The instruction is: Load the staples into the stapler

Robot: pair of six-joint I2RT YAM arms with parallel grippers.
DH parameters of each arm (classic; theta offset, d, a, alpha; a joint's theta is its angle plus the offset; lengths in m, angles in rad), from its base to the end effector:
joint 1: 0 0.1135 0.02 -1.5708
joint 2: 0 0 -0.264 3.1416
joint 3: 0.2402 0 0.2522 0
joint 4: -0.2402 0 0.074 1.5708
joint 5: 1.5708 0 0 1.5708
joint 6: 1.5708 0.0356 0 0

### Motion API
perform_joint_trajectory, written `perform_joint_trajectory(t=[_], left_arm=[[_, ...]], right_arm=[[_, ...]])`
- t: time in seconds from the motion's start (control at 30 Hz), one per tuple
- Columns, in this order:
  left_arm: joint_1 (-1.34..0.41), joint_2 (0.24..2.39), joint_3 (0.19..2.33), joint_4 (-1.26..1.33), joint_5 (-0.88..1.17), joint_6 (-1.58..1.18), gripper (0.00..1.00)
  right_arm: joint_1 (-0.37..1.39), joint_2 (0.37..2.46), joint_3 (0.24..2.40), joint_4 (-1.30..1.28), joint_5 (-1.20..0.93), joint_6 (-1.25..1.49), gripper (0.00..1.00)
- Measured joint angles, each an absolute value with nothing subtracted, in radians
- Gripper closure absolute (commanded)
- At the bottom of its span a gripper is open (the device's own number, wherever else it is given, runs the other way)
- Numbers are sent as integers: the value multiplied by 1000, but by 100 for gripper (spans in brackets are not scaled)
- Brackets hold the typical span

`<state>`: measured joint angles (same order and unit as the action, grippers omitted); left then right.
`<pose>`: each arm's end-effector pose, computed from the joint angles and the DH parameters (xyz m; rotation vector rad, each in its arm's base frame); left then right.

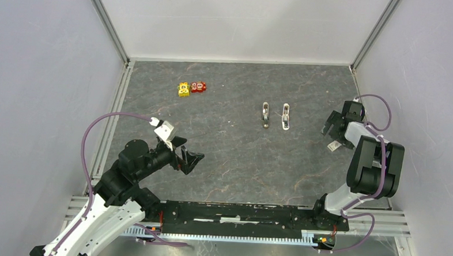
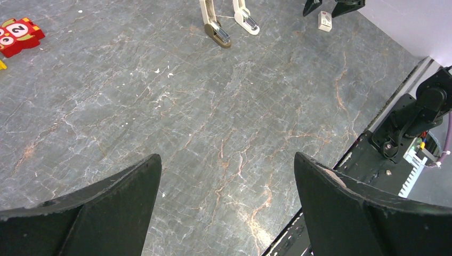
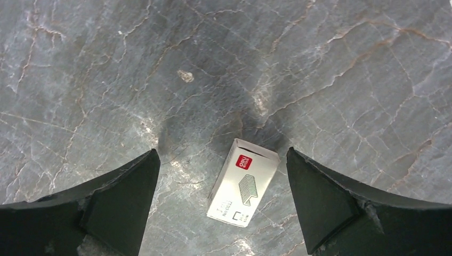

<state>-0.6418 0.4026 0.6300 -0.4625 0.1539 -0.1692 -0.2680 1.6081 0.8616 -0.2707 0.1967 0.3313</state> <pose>0.0836 -0.0693 0.3052 0.5448 1.7799 -0.7098 0.2948 -0.0882 0.1624 0.8286 2.4375 -0.2307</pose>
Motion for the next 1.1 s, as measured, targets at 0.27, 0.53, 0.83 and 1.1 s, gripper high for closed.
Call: perform_joint_trajectory(t=[0.27,0.53,0.83,1.1], left_arm=[[-642,401,625,-463,148,-169,0],[-642,401,621,-463,142,-169,0],[-642,412,621,-463,140,-169,0],[-642,412,621,-463,140,-169,0]], right_arm=[[-265,1610,859,-246,97,241,7],[-175,1612,846,-226,28,185,9],[16,1546,798,-255,27,181,8],[44,1403,810,-322,159,164,2]])
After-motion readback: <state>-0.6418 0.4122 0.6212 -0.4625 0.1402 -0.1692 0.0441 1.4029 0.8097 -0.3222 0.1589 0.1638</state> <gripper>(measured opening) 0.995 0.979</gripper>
